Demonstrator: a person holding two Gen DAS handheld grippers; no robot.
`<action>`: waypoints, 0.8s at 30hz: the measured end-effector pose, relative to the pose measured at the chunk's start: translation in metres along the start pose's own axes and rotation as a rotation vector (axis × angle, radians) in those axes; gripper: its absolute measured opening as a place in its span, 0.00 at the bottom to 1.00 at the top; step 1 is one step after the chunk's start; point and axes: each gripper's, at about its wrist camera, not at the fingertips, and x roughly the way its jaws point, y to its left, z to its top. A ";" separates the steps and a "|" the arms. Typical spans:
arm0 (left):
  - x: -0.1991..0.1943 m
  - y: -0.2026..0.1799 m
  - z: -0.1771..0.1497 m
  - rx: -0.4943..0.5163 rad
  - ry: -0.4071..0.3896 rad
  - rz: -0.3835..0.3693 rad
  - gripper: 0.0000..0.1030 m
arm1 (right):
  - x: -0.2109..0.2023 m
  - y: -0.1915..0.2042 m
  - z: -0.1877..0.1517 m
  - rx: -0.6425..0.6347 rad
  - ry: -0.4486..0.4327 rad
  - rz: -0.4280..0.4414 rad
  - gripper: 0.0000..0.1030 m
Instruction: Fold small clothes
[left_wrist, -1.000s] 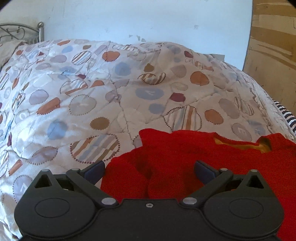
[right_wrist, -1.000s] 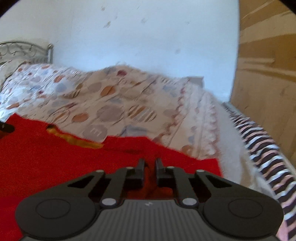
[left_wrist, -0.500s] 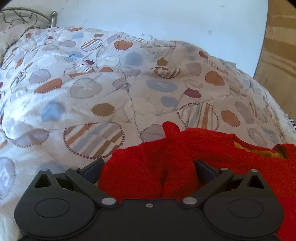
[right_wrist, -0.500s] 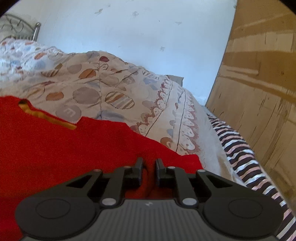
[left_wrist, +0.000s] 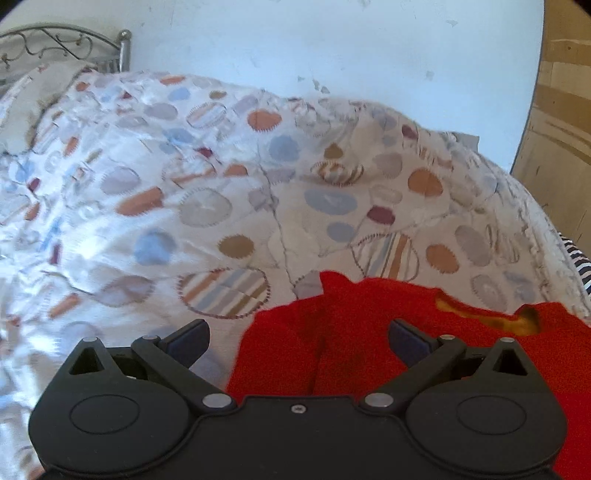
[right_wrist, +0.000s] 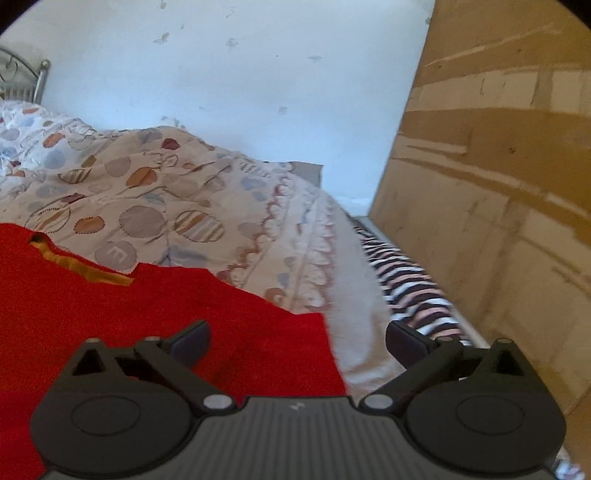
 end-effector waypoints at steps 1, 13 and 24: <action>-0.009 0.000 0.002 0.007 -0.003 0.007 1.00 | -0.009 0.000 0.001 -0.006 -0.002 -0.008 1.00; -0.109 0.010 -0.005 0.054 -0.061 0.033 1.00 | -0.116 0.019 0.017 0.009 -0.128 0.107 1.00; -0.153 0.043 -0.051 -0.037 -0.038 0.048 1.00 | -0.159 0.060 0.010 0.008 -0.171 0.215 1.00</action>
